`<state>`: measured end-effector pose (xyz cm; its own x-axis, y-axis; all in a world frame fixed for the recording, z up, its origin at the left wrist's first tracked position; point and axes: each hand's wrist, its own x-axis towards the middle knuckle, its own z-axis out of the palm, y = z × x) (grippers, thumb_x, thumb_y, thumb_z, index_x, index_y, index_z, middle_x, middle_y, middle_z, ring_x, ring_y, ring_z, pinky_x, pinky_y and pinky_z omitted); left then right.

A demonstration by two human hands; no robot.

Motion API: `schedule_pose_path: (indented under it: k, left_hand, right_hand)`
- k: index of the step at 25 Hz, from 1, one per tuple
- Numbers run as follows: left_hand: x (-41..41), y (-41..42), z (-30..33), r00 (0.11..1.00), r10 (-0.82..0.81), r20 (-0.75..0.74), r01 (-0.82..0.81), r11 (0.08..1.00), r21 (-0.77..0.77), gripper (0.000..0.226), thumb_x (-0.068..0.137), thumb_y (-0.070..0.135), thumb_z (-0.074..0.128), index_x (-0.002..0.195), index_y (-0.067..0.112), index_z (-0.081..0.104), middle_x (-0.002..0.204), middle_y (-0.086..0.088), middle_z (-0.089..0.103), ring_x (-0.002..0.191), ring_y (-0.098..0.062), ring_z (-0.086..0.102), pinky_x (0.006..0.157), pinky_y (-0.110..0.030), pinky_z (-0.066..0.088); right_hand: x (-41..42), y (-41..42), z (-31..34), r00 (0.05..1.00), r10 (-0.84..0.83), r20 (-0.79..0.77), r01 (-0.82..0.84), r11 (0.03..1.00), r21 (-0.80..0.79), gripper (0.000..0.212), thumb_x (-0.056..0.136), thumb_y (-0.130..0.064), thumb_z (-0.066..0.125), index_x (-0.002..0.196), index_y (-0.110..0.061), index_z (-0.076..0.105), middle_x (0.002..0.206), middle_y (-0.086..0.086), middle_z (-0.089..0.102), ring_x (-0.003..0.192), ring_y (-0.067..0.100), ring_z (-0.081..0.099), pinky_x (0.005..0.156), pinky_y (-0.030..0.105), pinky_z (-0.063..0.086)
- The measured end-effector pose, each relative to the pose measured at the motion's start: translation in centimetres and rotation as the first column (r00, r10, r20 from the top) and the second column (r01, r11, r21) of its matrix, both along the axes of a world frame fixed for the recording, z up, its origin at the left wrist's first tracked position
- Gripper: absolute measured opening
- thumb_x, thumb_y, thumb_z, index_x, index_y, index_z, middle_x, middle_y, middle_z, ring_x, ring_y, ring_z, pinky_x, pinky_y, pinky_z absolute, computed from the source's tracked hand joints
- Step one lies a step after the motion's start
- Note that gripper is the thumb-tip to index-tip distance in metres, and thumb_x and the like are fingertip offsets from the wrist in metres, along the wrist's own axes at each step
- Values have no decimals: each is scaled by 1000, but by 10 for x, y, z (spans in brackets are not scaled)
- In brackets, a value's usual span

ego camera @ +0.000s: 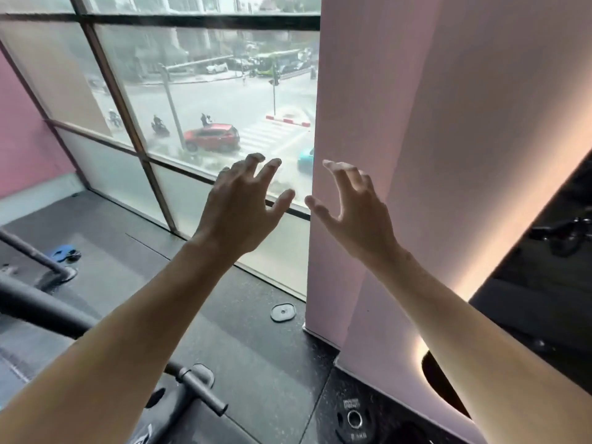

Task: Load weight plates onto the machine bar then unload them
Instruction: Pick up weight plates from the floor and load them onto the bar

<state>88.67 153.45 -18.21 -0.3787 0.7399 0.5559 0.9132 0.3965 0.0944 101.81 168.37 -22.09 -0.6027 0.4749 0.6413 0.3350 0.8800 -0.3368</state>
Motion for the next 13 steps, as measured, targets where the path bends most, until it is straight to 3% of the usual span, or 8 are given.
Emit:
schedule_pose_path:
  k: [6,13]
  left_hand:
    - [-69,53,-130,973,69,219,-26,981,-192,66,95,57,38,144,15,48,143,-13,50,125,-34,53,106,-50,40]
    - [-76,78,-337,865,181,467,2,931,-365,67,93,59,31,139,14,51,135,-12,53,122,-33,53,105,-48,40]
  right_hand:
    - [-64,37,-109,979,-25,201,59,984,-167,69,91,-64,46,148,-25,40,146,-5,47,135,17,38,93,44,46]
    - [-75,70,-296,875,44,481,141,930,-341,69,93,-60,53,150,-23,38,145,-4,46,134,18,38,97,46,45]
